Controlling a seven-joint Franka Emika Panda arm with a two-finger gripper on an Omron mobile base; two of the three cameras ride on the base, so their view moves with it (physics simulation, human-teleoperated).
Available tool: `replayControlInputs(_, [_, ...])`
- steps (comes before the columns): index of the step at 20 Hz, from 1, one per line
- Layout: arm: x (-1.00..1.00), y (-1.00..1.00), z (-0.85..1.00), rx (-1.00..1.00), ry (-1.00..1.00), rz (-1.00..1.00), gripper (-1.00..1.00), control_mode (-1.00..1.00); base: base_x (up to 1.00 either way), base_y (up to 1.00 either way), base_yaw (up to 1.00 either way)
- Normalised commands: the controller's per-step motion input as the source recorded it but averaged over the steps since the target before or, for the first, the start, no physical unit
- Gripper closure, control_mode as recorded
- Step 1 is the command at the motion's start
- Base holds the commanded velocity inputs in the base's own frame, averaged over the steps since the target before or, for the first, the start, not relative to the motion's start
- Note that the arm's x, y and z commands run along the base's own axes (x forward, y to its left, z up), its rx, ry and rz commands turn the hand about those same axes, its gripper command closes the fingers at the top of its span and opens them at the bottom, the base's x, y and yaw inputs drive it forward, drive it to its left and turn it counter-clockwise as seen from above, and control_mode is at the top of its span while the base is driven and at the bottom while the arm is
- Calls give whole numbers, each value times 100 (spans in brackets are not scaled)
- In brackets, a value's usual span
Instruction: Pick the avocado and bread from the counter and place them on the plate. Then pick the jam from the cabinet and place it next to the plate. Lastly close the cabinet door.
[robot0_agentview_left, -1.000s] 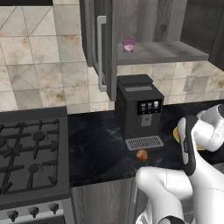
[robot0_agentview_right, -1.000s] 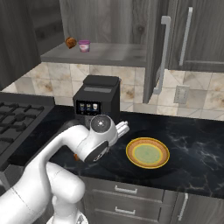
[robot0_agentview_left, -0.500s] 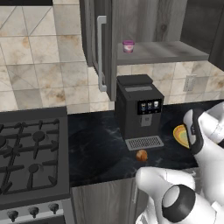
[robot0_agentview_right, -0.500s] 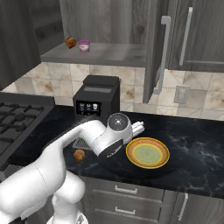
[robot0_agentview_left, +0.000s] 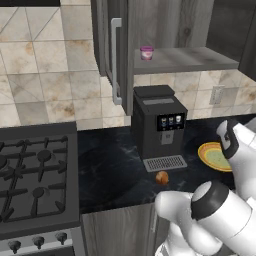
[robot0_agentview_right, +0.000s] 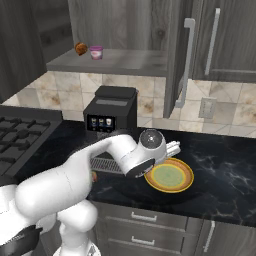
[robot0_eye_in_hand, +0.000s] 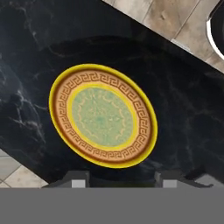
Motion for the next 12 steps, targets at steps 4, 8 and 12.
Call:
replayControlInputs(4, [0,-36,-22,0,0,-6,100,-100,0,0,0])
replayControlInputs(8, [4,-22,-29,0,0,-5,100,-100,0,0,0])
replayControlInputs(12, [15,-8,-28,0,0,-2,100,-100,0,0,0])
